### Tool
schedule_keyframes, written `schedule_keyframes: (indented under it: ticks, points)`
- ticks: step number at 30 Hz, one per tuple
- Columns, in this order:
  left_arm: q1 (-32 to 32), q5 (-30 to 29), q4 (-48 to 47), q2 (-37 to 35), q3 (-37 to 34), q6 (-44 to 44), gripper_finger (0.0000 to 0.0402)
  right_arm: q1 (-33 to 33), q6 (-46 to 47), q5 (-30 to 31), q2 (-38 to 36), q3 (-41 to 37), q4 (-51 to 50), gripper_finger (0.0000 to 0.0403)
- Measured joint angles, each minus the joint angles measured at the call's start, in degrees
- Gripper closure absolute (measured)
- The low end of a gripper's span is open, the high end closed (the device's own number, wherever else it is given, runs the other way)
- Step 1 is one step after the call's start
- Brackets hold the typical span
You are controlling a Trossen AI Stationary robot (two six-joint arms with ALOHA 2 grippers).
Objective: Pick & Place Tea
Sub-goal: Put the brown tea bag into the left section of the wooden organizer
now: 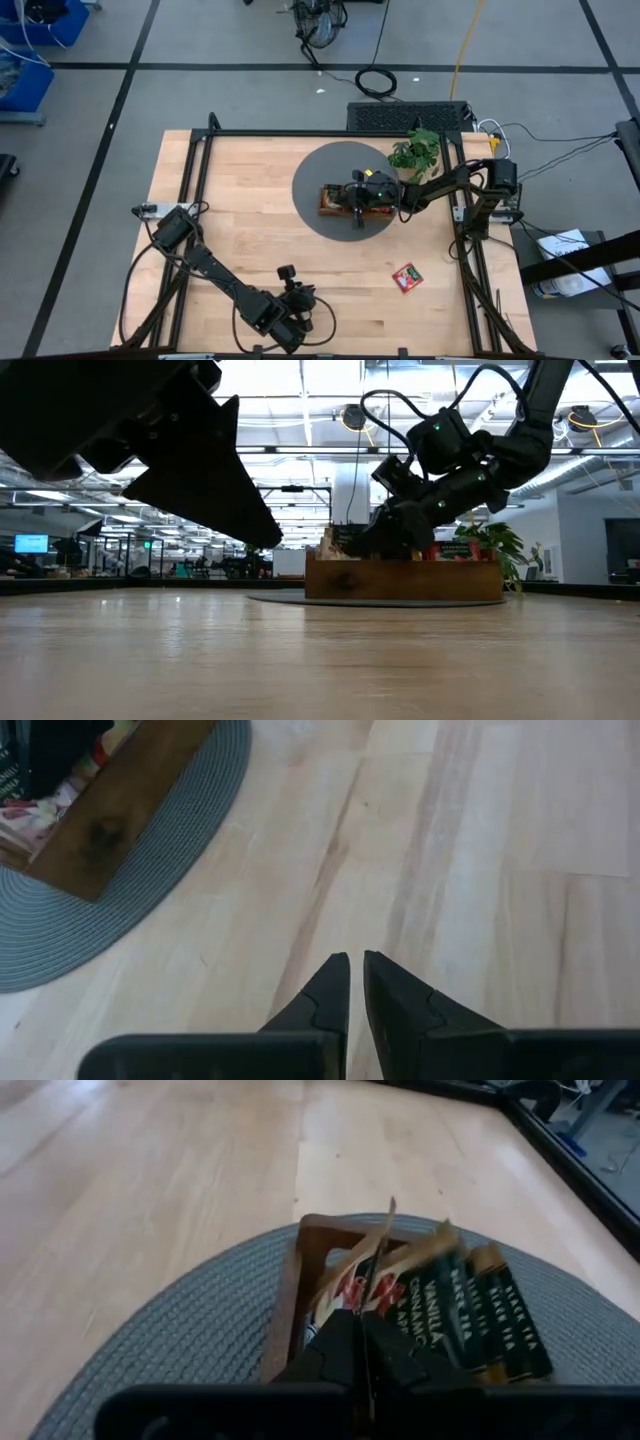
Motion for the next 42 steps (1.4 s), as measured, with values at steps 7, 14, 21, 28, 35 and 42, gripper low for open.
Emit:
schedule_keyframes:
  ticks: [7,14,21,28,35,42]
  points:
    - [0.0,0.0,0.1,0.0,0.0,0.2,0.036,0.0,1.0,-1.9,0.2,0.0,0.0,0.0391]
    - [0.0,1.6,1.2,0.0,0.0,-0.2,0.036,0.4,0.0,-5.8,0.2,0.0,2.0,0.0348]
    - [0.0,4.6,2.9,-0.1,0.0,-0.2,0.036,1.6,0.0,0.5,-1.5,0.0,5.2,0.0308]
    - [0.0,5.1,4.3,-0.1,0.0,-0.2,0.036,4.5,-0.3,9.2,-10.7,0.0,-3.5,0.0297]
    - [0.2,5.1,4.8,-0.1,0.0,-0.2,0.036,8.7,-1.9,15.2,-22.8,0.0,-20.2,0.0317]
    - [1.2,5.1,5.0,-0.1,0.0,-0.2,0.036,11.6,-1.0,7.6,-24.6,-1.1,-22.7,0.0351]
